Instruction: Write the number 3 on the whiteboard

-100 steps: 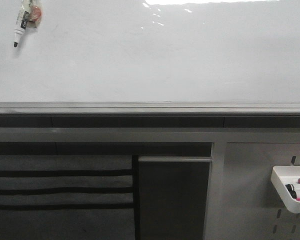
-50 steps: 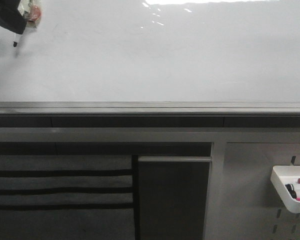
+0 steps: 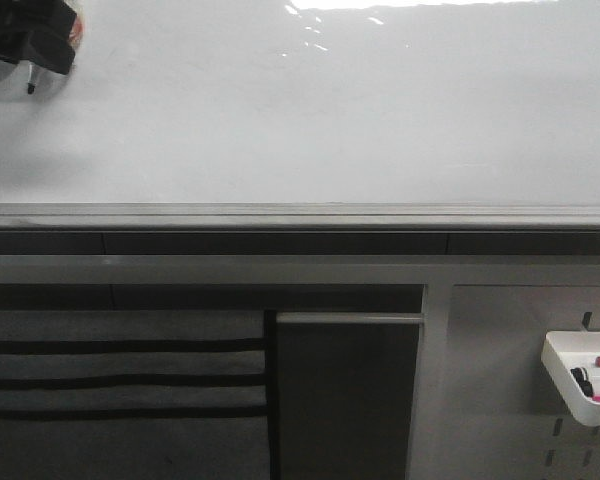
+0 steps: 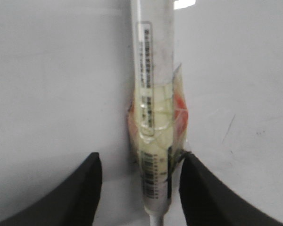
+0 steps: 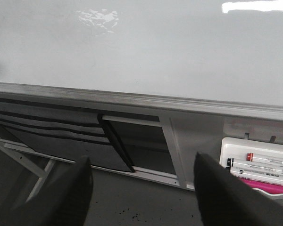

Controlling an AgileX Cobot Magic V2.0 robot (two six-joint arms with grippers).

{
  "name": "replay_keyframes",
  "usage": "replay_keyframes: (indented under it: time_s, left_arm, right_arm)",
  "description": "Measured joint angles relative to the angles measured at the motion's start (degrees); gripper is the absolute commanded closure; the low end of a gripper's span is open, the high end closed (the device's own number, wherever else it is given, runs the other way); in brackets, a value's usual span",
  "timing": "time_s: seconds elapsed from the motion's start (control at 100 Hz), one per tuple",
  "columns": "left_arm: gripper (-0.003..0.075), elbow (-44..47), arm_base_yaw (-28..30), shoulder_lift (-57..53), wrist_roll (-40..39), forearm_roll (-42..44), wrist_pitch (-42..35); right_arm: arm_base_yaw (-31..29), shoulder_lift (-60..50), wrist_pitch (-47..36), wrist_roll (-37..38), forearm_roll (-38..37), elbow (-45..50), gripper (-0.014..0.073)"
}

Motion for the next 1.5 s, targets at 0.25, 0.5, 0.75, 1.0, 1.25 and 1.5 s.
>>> replay_keyframes:
  time_s: [0.25,0.5,0.75,1.0,1.25,1.5]
  left_arm:
    - [0.0631,0.00,0.00,0.00,0.00,0.00,-0.14]
    - [0.0717,-0.14,0.00,0.00,0.00,0.00,2.32]
    - [0.0738,-0.18,-0.29,-3.24,0.65,0.00,14.75]
    - [0.0738,-0.18,-8.24,-12.89,8.81,0.11,33.51]
    - [0.0738,-2.34,-22.91,-16.06,17.44,-3.39,51.41]
    - [0.0738,-7.85,-31.21,-16.06,21.62,-5.87,55.81]
  right_arm:
    - [0.00,0.00,0.76,0.00,0.00,0.00,0.0178]
    - [0.00,0.00,1.48,0.00,0.60,0.00,0.0178]
    - [0.00,0.00,9.16,0.00,2.66,-4.47,0.0178]
    - [0.00,6.21,20.26,-5.48,4.97,-12.13,0.0178]
    - [0.00,18.51,33.73,-23.91,17.37,-20.08,0.0178]
    - [10.07,28.62,34.49,-31.46,17.34,-25.38,0.0179]
